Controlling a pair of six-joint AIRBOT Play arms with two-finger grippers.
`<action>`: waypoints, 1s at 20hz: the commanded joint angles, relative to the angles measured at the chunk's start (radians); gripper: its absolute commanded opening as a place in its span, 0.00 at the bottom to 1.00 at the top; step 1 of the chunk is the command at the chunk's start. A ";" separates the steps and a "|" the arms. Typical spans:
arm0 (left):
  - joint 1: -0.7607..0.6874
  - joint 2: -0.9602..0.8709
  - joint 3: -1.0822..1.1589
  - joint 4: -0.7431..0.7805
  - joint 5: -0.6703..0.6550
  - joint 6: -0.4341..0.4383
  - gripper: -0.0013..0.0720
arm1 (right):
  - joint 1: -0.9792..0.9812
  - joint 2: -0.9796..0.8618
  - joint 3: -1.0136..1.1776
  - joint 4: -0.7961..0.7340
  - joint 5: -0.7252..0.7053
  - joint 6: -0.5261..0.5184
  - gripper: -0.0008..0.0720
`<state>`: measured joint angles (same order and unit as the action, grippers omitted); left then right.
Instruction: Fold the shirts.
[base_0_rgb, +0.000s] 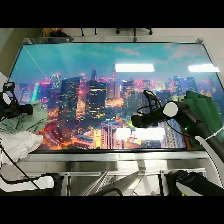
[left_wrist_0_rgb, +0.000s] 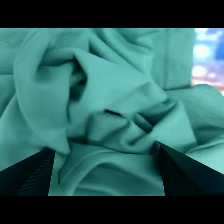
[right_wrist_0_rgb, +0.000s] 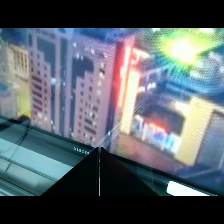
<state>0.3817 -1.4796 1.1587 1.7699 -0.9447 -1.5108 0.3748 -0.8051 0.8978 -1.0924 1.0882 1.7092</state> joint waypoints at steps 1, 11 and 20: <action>0.034 -0.102 0.001 0.010 0.050 0.011 0.97 | 0.001 0.001 0.000 0.000 0.000 0.000 0.04; -0.189 0.099 0.352 -0.039 -0.215 0.017 0.03 | 0.001 0.001 0.000 0.000 0.000 0.000 0.04; -0.592 0.357 0.410 -0.540 -0.212 0.017 0.03 | 0.001 0.001 0.000 0.000 0.000 0.000 0.04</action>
<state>-0.0719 -1.1721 1.6131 1.3293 -1.1534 -1.4921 0.3748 -0.8051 0.8978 -1.0924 1.0882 1.7092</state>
